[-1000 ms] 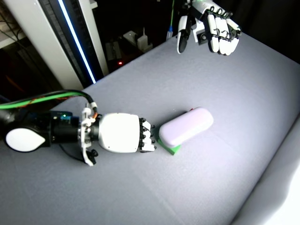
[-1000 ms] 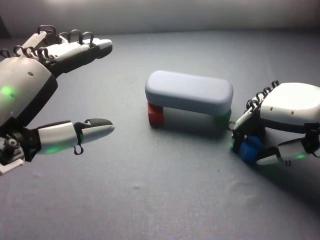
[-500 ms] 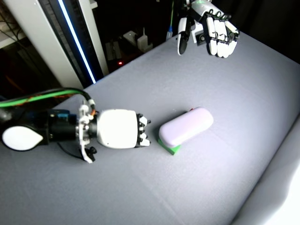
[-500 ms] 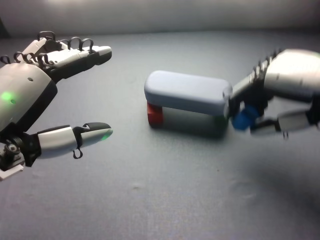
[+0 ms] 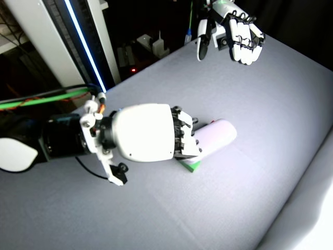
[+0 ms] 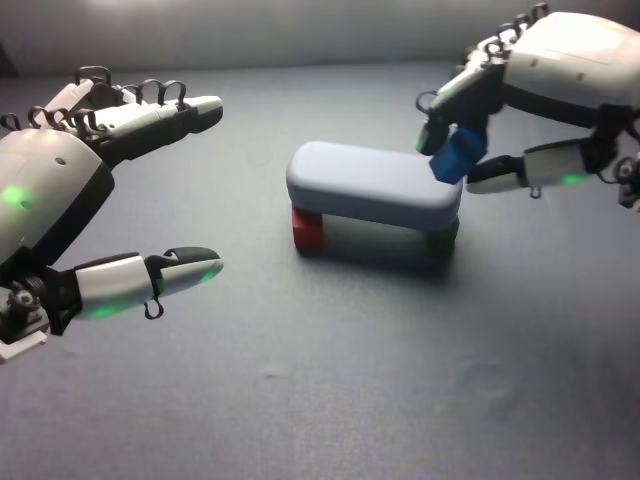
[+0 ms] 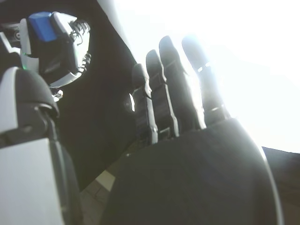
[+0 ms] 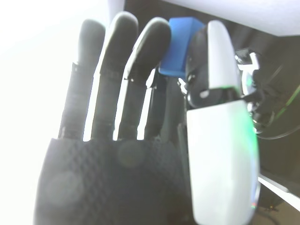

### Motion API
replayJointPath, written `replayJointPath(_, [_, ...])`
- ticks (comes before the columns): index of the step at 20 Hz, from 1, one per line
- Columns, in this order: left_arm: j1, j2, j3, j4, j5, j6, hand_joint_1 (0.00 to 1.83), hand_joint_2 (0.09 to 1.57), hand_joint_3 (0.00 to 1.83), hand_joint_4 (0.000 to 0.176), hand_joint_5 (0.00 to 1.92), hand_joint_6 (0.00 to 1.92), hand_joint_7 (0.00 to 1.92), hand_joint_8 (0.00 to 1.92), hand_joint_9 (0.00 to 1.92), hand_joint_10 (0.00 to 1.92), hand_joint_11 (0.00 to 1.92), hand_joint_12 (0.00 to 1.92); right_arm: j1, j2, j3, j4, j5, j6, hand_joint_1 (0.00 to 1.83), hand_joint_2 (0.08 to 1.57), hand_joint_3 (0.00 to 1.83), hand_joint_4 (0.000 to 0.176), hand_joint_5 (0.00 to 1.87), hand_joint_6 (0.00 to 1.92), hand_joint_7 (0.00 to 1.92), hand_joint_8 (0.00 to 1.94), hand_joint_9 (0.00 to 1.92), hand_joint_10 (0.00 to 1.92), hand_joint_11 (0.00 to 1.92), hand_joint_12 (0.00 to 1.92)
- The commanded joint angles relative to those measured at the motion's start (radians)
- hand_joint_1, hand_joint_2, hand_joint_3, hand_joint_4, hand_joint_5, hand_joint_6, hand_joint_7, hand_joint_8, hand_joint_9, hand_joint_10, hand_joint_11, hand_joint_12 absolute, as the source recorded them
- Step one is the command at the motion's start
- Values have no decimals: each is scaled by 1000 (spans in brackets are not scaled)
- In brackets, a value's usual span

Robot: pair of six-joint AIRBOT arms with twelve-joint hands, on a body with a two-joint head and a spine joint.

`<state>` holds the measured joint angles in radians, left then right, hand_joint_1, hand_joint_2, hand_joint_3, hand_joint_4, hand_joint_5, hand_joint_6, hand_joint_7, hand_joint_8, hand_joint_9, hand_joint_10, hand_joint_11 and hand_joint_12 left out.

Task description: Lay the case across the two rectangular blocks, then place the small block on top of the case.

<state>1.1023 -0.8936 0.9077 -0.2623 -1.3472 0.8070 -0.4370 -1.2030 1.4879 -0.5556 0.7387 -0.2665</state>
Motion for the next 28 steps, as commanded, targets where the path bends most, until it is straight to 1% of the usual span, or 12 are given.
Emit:
replayJointPath(1, [-5, -1, -1, 9, -126, -6, 899, 978, 0, 0, 442, 0, 450, 0, 481, 0, 6, 1105, 23, 1, 10, 47, 85, 0, 1184, 1073, 0, 0, 1076, 825, 896, 1222, 788, 1523, 669, 1830])
replayJointPath(4, [-5, -3, 3, 9, -122, -7, 896, 973, 0, 0, 448, 3, 473, 9, 492, 5, 0, 1083, 66, -60, 64, 6, 6, 0, 1232, 1081, 1, 17, 1028, 886, 1075, 909, 874, 1217, 695, 1665])
replayJointPath(6, [-5, -4, 4, 9, -119, -8, 869, 975, 0, 0, 448, 2, 481, 9, 491, 4, 0, 1091, 74, -79, 80, -9, -18, 0, 1183, 1057, 0, 0, 1099, 792, 1019, 1506, 1012, 1812, 1042, 1911])
replayJointPath(7, [-5, -5, 5, 9, -118, -9, 872, 973, 0, 0, 447, 1, 479, 8, 489, 3, 0, 1090, 78, -86, 87, -15, -29, 0, 1181, 1057, 0, 0, 1099, 792, 998, 1604, 1019, 1823, 1048, 1919])
replayJointPath(9, [-6, -7, 8, 10, -116, -11, 873, 974, 0, 0, 439, 0, 480, 7, 488, 2, 0, 1089, 86, -108, 103, -32, -57, 0, 1181, 1053, 0, 0, 1107, 783, 992, 1202, 973, 1494, 929, 1801])
replayJointPath(10, [-6, -8, 8, 10, -116, -12, 872, 976, 1, 0, 440, 1, 481, 6, 499, 7, 8, 1094, 87, -111, 107, -36, -63, 0, 1255, 1082, 0, 0, 1098, 610, 1019, 1191, 922, 1436, 844, 1782])
replayJointPath(16, [-10, -10, 13, 15, -109, -16, 866, 979, 1, 0, 450, 3, 479, 2, 498, 4, 0, 1109, 100, -164, 147, -91, -139, 0, 1203, 1054, 0, 0, 1127, 699, 920, 1278, 865, 1628, 780, 1900])
replayJointPath(18, [-10, -12, 14, 16, -109, -18, 869, 984, 3, 0, 445, 1, 475, 0, 495, 2, 0, 1114, 100, -173, 154, -100, -149, 0, 1218, 1101, 9, 10, 971, 988, 1024, 935, 847, 811, 621, 1343])
replayJointPath(19, [-11, -14, 15, 17, -109, -20, 869, 984, 2, 0, 443, 0, 471, 0, 489, 0, 11, 1121, 100, -175, 156, -106, -153, 0, 1137, 1120, 0, 0, 954, 1015, 940, 377, 867, 437, 580, 1117])
replayJointPath(20, [-12, -14, 16, 18, -109, -20, 869, 984, 2, 0, 444, 0, 474, 2, 489, 1, 1, 1119, 100, -175, 156, -110, -155, 0, 1107, 1050, 0, 0, 818, 471, 925, 146, 881, 250, 532, 1054])
replayJointPath(22, [-12, -14, 15, 18, -110, -20, 872, 987, 2, 0, 440, 0, 474, 2, 495, 2, 1, 1103, 100, -175, 156, -112, -160, 0, 1051, 1013, 0, 0, 776, 72, 786, 7, 807, 61, 391, 1057])
replayJointPath(28, [-13, -15, 15, 18, -111, -22, 881, 984, 0, 0, 440, 0, 465, 1, 491, 1, 28, 1072, 100, -175, 155, -116, -166, 0, 934, 1019, 2, 12, 568, 0, 512, 0, 564, 0, 156, 1000])
